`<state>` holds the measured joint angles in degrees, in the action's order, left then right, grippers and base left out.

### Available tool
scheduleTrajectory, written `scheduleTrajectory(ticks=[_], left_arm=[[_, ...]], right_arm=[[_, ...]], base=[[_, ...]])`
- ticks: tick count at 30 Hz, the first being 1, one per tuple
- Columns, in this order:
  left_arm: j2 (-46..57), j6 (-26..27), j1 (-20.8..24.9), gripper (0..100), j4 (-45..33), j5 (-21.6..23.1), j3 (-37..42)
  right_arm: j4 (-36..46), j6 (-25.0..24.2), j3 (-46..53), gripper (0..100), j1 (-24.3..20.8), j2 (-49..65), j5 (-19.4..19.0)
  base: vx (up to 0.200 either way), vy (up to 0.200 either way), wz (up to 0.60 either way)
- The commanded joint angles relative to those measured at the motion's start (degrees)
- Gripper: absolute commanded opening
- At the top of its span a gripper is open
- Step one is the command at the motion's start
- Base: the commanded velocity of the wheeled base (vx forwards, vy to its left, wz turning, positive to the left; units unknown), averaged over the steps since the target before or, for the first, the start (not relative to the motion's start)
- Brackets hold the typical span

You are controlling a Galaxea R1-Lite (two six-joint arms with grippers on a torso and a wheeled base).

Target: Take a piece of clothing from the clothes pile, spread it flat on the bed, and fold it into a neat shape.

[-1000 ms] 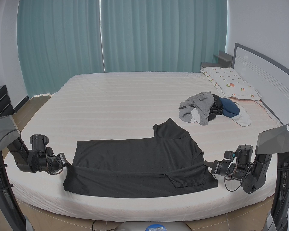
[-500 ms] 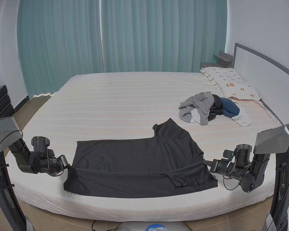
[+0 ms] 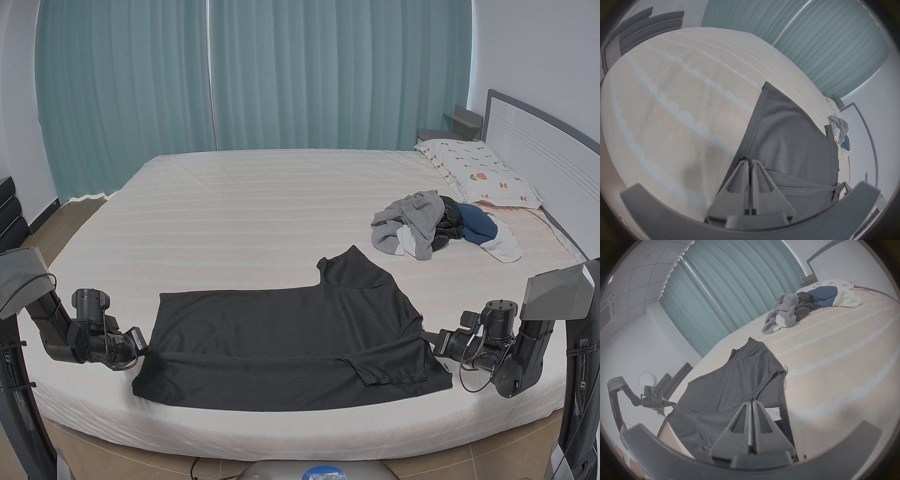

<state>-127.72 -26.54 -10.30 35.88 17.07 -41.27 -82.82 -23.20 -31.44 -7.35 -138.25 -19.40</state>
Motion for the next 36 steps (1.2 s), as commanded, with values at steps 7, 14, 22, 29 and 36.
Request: scheduleTrajectory(ticks=[7, 14, 22, 29, 36], left_arm=[[-0.95, -0.62, 0.28, 100, -0.37, -0.02, -0.83], [-0.69, -3.70, 0.11, 100, -0.02, -0.02, -1.19], [2.83, -7.47, -1.83, 100, 0.16, 0.95, 0.31], [3.62, -10.38, -3.41, 100, 0.33, 1.13, 0.31], [3.62, -14.15, -3.67, 100, 0.42, 2.62, -0.40]], right_arm=[[-0.15, 0.00, -0.64, 100, -0.56, -2.46, -0.03], [-0.85, -0.18, -0.64, 100, 0.06, -1.84, -0.12], [-0.85, -4.49, 1.29, 100, 1.73, 2.64, -0.03], [-0.76, -7.74, 3.14, 100, 3.13, 5.80, -0.29], [-0.85, -8.62, 3.23, 100, 2.96, 5.80, -0.47]], base=[[0.000, 0.000, 0.00], [0.000, 0.000, 0.00], [0.000, 0.000, 0.00], [0.000, 0.000, 0.00], [0.000, 0.114, 0.00]])
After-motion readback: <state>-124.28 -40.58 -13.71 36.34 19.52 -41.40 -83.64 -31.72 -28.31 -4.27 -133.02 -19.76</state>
